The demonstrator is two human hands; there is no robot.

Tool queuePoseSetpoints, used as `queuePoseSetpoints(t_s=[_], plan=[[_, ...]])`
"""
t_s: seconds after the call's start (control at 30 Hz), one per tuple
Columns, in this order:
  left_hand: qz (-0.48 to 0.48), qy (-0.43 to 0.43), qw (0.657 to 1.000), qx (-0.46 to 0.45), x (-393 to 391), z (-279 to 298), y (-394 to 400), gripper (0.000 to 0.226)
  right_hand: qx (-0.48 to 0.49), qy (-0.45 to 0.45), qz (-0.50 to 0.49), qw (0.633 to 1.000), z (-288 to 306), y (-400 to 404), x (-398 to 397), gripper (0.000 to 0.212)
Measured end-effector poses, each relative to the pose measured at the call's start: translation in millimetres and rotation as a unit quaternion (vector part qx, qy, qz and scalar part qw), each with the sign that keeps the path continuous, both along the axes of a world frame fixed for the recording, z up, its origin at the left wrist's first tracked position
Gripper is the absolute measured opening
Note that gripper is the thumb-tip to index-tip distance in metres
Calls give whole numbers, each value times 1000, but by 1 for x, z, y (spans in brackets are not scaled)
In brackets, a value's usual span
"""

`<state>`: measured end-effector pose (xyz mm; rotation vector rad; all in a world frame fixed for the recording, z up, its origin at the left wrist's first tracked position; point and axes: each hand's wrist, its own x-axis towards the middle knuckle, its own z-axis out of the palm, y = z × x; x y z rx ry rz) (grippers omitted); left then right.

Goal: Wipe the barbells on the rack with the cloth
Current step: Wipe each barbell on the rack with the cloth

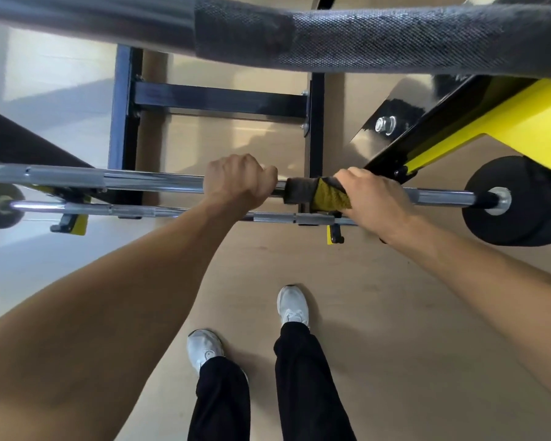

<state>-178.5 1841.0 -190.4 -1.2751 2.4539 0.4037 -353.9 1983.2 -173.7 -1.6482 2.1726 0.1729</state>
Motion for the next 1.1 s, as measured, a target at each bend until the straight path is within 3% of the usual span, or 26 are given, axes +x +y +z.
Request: queuePoseSetpoints(t_s=[0.2, 0.3, 0.43, 0.6, 0.7, 0.8, 0.87, 1.0, 1.1], plan=[[53, -22, 997, 48, -11, 1, -3, 38, -66, 5, 37, 997, -3, 22, 10, 81], [46, -39, 995, 74, -14, 2, -4, 34, -62, -23, 66, 996, -13, -18, 37, 69], [70, -42, 995, 58, -13, 1, -4, 36, -5, -28, 28, 999, -25, -63, 61, 68], [62, -16, 998, 24, -10, 0, -2, 43, -73, 9, 68, 995, -18, -6, 11, 25], [71, -15, 997, 28, -11, -1, -2, 41, -21, 24, 102, 994, -5, 21, -19, 37], [77, -12, 996, 35, -12, -2, -3, 38, -3, 22, 113, 993, -2, 11, -11, 35], [78, -12, 996, 43, -13, -1, -2, 38, -1, 46, 115, 992, -9, -8, 12, 51], [94, -12, 995, 41, -14, -2, -2, 40, -80, 5, 128, 989, -17, -35, 63, 46], [80, -13, 996, 31, -13, -2, -2, 41, -76, 4, 135, 988, -10, -14, 34, 38]])
